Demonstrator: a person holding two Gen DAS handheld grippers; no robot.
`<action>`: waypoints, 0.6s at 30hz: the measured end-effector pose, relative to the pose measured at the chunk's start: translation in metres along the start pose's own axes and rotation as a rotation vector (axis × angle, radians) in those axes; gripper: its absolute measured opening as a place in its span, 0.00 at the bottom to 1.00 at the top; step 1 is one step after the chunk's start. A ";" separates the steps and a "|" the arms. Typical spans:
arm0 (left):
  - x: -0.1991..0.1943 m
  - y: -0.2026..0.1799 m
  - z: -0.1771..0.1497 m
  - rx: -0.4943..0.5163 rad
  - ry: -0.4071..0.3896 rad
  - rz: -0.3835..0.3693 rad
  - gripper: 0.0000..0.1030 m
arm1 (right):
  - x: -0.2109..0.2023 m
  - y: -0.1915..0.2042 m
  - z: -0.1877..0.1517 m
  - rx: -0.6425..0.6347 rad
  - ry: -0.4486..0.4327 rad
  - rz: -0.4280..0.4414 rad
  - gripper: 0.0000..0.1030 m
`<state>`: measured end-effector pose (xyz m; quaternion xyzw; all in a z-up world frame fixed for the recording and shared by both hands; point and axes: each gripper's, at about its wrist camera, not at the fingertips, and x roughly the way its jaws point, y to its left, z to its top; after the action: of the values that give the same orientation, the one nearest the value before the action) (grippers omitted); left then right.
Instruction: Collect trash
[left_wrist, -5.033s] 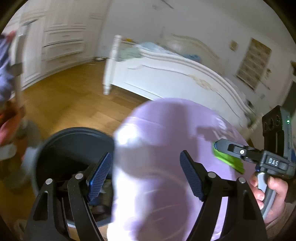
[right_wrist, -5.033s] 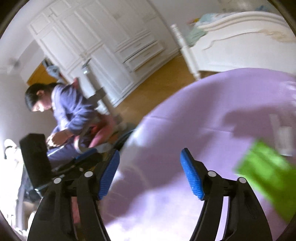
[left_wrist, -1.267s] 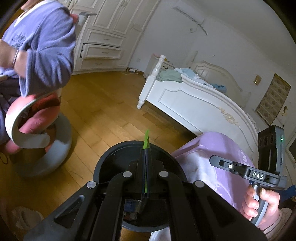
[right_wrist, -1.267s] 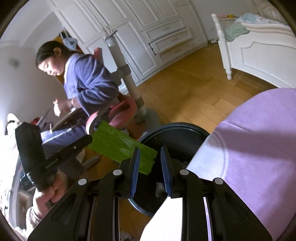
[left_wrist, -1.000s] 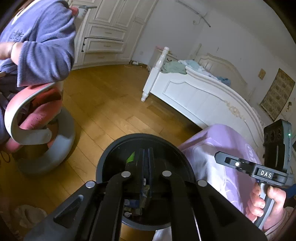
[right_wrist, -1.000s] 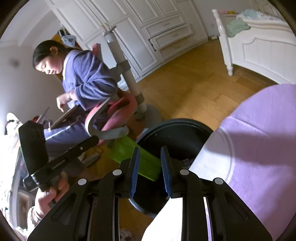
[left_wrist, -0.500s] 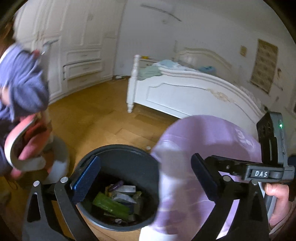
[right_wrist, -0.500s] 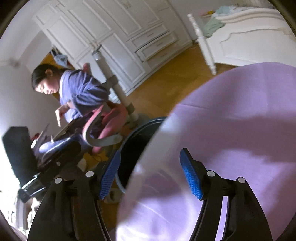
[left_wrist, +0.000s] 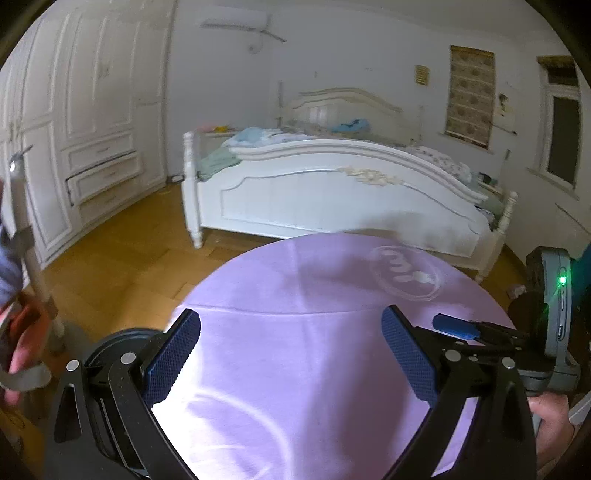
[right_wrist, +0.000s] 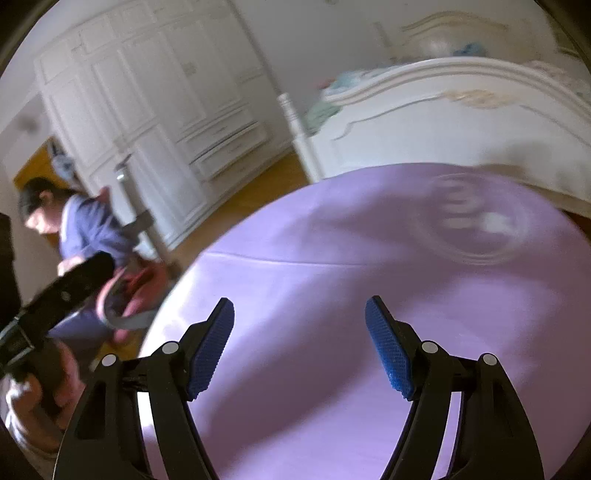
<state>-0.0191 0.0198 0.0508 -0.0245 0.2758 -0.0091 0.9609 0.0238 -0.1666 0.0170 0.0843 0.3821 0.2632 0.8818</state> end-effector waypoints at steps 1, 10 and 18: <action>0.002 -0.007 0.001 0.008 -0.001 -0.006 0.95 | -0.004 -0.009 -0.001 0.010 -0.010 -0.017 0.71; 0.023 -0.058 -0.004 0.087 -0.002 -0.044 0.95 | -0.032 -0.062 -0.011 0.095 -0.106 -0.183 0.73; 0.030 -0.069 -0.006 0.096 0.000 -0.043 0.95 | -0.040 -0.079 -0.009 0.095 -0.168 -0.297 0.77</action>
<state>0.0030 -0.0506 0.0335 0.0159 0.2744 -0.0427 0.9605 0.0260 -0.2551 0.0080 0.0904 0.3272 0.1037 0.9349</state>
